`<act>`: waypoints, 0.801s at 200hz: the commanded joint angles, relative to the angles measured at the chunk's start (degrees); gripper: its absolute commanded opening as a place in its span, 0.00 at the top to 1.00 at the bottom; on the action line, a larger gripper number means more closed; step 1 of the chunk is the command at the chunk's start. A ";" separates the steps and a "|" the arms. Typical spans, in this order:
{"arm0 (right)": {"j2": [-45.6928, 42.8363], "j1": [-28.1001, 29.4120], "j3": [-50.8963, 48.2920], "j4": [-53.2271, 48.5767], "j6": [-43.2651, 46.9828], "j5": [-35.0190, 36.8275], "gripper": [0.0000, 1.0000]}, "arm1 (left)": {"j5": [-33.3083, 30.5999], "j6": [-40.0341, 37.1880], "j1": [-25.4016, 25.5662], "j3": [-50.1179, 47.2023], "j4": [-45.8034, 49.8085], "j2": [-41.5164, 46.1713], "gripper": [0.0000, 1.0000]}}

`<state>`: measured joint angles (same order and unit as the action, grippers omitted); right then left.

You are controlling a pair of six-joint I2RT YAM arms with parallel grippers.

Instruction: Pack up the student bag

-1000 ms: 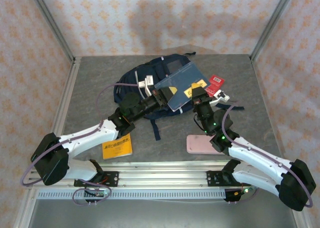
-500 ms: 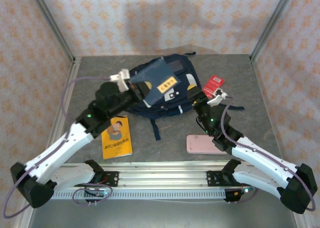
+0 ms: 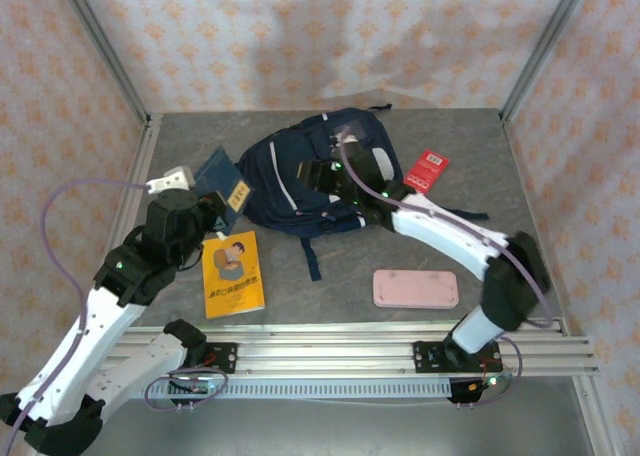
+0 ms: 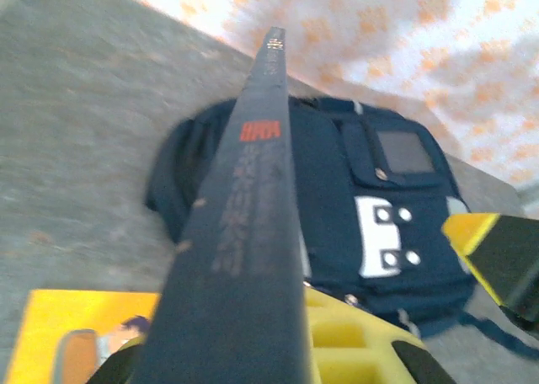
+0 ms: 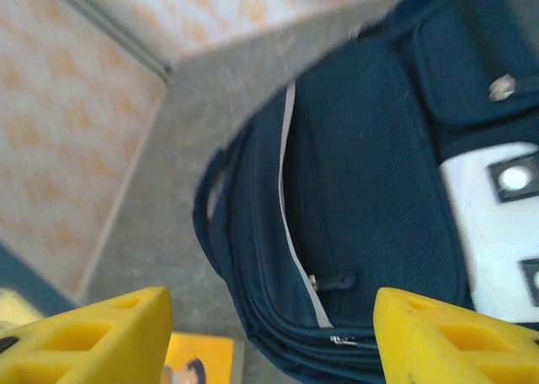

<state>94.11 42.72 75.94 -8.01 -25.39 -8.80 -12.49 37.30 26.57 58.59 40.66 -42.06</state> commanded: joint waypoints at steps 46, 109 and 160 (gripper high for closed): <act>23.29 1.05 23.66 -17.65 10.43 -3.06 0.36 | -17.28 -4.56 -0.38 -2.33 -0.73 6.37 1.00; 36.83 4.26 40.94 -25.42 16.81 5.57 0.34 | -13.71 -4.39 -0.94 -1.01 -1.15 1.39 1.00; 45.76 7.00 51.49 -31.72 21.33 15.37 0.35 | -12.55 -3.19 -1.52 -1.50 -1.39 1.63 1.00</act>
<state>136.29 48.38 123.46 -33.80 -7.75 -2.09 -24.43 33.36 25.71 56.10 41.08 -41.12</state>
